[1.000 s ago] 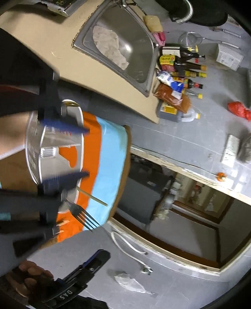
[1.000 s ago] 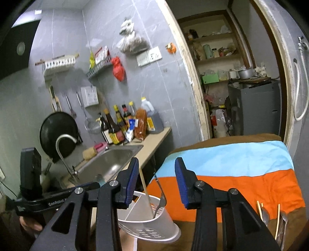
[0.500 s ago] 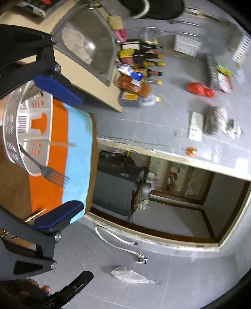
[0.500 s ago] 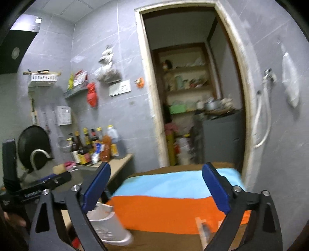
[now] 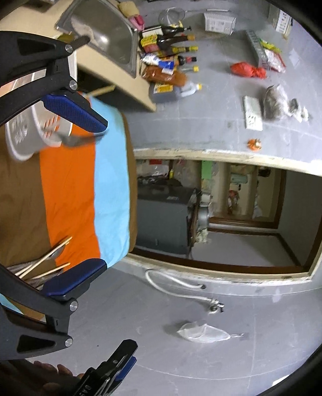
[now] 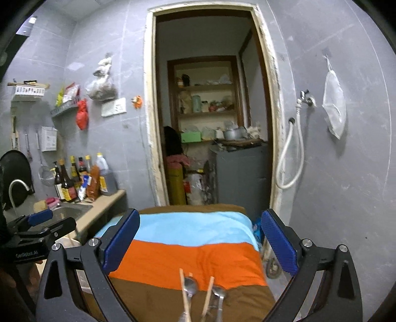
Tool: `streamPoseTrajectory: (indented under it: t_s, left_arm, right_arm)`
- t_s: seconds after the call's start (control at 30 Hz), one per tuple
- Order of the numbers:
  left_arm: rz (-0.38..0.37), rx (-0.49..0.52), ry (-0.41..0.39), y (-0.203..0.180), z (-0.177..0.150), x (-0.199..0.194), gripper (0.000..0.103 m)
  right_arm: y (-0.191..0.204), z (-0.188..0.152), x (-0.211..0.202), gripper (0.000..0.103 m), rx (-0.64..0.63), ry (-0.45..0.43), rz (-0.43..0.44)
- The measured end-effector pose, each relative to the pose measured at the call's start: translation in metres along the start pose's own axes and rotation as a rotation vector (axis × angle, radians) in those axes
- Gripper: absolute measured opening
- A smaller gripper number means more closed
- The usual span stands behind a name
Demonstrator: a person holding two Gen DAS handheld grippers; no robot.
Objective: Organize utensils
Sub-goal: 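Move both grippers back down to the remaining utensils on the cloth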
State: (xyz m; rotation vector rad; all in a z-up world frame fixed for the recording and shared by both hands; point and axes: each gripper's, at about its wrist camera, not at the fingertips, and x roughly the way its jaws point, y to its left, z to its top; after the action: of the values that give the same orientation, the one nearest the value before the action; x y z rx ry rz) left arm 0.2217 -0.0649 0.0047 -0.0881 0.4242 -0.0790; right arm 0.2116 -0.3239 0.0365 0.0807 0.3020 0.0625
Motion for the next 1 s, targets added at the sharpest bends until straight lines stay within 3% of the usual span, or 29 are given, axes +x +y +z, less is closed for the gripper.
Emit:
streamPoseTrajectory:
  t_s: [0.27,0.53,0.67,0.73,0.87,1.0]
  left_arm:
    - [-0.022,-0.01,0.115,-0.032,-0.035,0.05,0.102]
    - [-0.015,-0.076,0.224,-0.04,-0.072,0.106,0.102]
    - [-0.028,-0.104,0.266,-0.043,-0.084,0.131,0.102]
    - [-0.039,-0.108,0.276,-0.044,-0.086,0.139,0.099]
    - [-0.09,-0.114,0.334,-0.047,-0.093,0.16,0.078]
    - [-0.161,-0.164,0.396,-0.048,-0.099,0.175,0.064]
  right_arm:
    - [-0.052,-0.042,0.049,0.096,0.021,0.154,-0.01]
    - [-0.071,-0.103,0.099,0.096,-0.006,0.315,0.013]
    - [-0.067,-0.126,0.119,0.08,-0.025,0.363,0.062]
    - [-0.061,-0.139,0.132,0.069,-0.042,0.403,0.091]
    - [-0.053,-0.159,0.151,0.053,-0.062,0.48,0.135]
    - [-0.045,-0.168,0.161,0.048,-0.075,0.521,0.171]
